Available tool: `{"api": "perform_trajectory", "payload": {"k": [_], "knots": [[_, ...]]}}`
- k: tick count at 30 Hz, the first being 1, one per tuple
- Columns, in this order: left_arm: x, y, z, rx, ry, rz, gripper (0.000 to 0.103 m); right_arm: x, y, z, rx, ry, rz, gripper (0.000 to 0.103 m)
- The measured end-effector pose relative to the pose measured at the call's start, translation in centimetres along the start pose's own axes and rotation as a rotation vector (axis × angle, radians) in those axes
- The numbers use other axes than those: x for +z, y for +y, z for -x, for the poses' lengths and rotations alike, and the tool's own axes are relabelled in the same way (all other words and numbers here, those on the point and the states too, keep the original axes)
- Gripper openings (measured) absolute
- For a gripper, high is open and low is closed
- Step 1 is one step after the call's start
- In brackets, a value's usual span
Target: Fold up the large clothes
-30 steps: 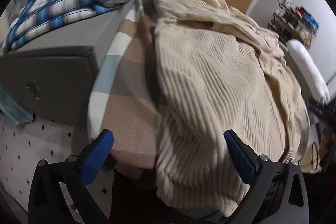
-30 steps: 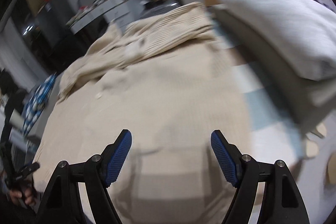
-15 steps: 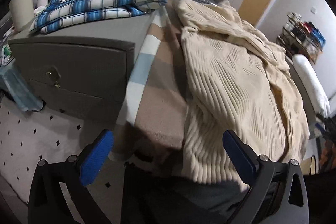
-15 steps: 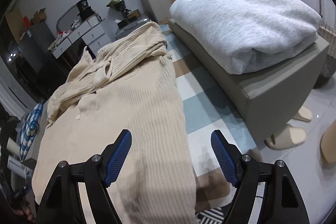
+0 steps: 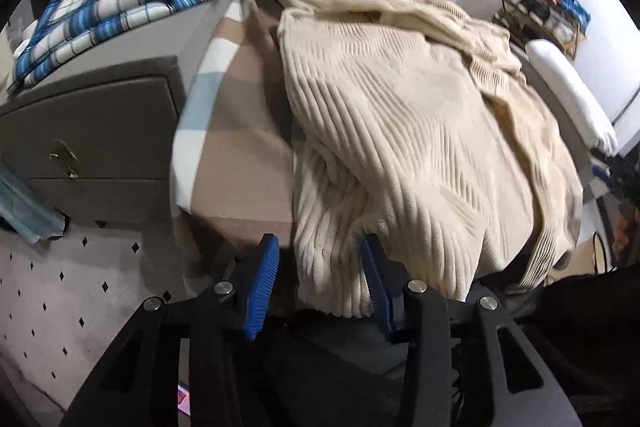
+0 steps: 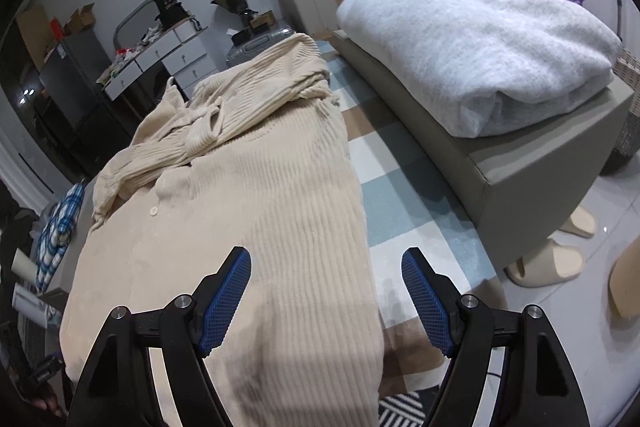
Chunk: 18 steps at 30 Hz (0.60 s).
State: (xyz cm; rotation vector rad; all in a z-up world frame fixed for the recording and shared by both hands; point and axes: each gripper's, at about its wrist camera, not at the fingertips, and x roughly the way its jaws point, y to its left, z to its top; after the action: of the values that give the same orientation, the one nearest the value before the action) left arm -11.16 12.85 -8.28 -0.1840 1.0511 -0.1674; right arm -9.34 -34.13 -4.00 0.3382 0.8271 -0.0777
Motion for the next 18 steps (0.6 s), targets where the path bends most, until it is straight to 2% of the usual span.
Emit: {"api": "perform_trajectory", "payload": {"k": [2,8,9,10,11,13,16,18], "knots": [[-0.2,0.3,-0.5,-0.014,0.030,0.015,0.037,0.0,-0.1,0.1,-0.002,-0.002,-0.001,0.078],[-0.4,1.7,-1.0,-0.102,0.047,0.121,0.036,-0.2,-1.0,-0.1,-0.018,0.010,-0.032,0.078],[-0.4,1.6,-0.9,-0.102,0.037,0.124,0.032,-0.3,-1.1,-0.1,-0.019,0.009,-0.036,0.078],[-0.5,1.3,-0.7,-0.108,0.028,0.118,0.011,-0.3,-1.3,-0.1,-0.019,0.010,-0.042,0.078],[-0.5,0.9,-0.5,-0.098,0.007,0.101,0.006,-0.4,-1.5,0.0,-0.016,0.014,-0.047,0.078],[-0.4,0.1,0.2,-0.069,-0.025,0.051,0.003,-0.5,-2.1,0.4,-0.012,0.017,-0.044,0.078],[0.0,-0.3,1.3,-0.113,-0.057,0.019,0.003,-0.8,-3.5,1.4,0.032,0.052,-0.036,0.078],[0.3,-0.3,2.5,-0.128,-0.086,-0.001,0.002,-1.7,-4.4,1.8,0.081,0.106,0.004,0.078]]}}
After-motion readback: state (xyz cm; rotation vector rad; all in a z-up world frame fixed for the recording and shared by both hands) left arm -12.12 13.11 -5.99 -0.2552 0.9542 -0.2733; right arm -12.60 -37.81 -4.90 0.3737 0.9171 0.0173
